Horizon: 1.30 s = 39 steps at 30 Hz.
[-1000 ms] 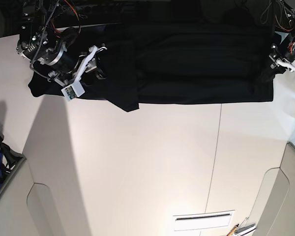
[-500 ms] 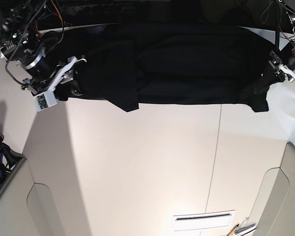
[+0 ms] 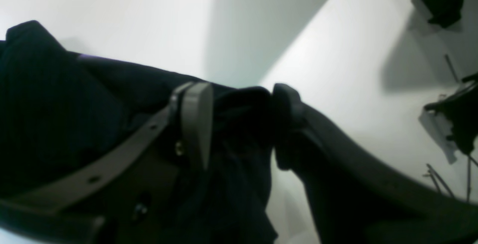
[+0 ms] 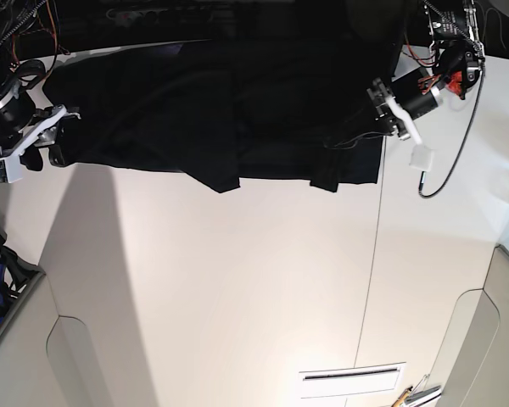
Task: Fold the T-shirt properly
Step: 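Grasp the shirt's side with the left gripper and fold it inward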
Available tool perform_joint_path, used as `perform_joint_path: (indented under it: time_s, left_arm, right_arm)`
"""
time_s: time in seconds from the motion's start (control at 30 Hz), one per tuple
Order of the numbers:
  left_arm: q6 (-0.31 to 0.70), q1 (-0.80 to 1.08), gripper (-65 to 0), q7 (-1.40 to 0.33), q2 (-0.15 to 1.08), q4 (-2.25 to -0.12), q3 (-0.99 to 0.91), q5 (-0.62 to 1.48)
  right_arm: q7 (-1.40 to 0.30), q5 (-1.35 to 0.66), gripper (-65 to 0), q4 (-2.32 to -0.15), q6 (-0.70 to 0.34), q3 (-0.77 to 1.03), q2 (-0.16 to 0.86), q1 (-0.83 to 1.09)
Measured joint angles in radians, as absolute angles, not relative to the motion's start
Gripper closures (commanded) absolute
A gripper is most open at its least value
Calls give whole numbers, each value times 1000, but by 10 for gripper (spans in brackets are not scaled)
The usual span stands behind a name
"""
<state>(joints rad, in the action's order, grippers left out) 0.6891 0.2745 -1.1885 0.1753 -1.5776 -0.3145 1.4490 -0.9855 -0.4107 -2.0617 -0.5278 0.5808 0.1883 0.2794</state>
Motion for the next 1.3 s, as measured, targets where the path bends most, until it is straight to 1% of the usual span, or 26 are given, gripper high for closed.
perform_joint_path:
  time_s: [0.23,0.37,0.4,0.47,0.5,0.53,0.63,0.73,0.97,1.1,1.3]
  left_arm:
    - [689,242,0,-1188,111,-1579,-163,1442]
    - [689,230,0,-1152,108,-1579,-119,1380]
    - [689,231,-15,-1152,108,-1579,-119,1380]
    - [689,229,-188,-1153,109,-1579,-119,1380]
    - [689,225,-251,-1153,108,-1579,-119,1382]
    - [689,223,-282,-1152,109,-1580,-119,1389]
    - [689,223,-286,-1183,111,-1624,-119,1431]
    - [689,233,-286,-1219,116,-1719,-119,1434]
    - [689,246,-286,-1216,153,-1926,-198,1336]
    - [689,247,-286,-1196,166,-1953,-243,1335]
    - [689,277,-286,-1192,163,-1953,-234,1335]
  right_arm:
    - [-989,-412,-263,-2062,-528,580,186,280]
    - [-989,-415,-263,-2062,-528,580,186,280]
    - [-989,-414,-263,-2062,-528,580,186,280]
    - [-989,-415,-263,-2062,-528,580,186,280]
    - [-989,-415,-263,-2062,-528,580,186,280]
    - [-989,-419,-263,-2062,-528,580,186,280]
    - [-989,-426,-263,-2062,-528,580,186,280]
    - [-989,-430,-263,-2062,-528,580,186,280]
    - [-989,-430,-263,-2062,-528,580,186,280]
    - [-989,-430,-263,-2062,-528,580,186,280]
    - [-989,-430,-263,-2062,-528,580,186,280]
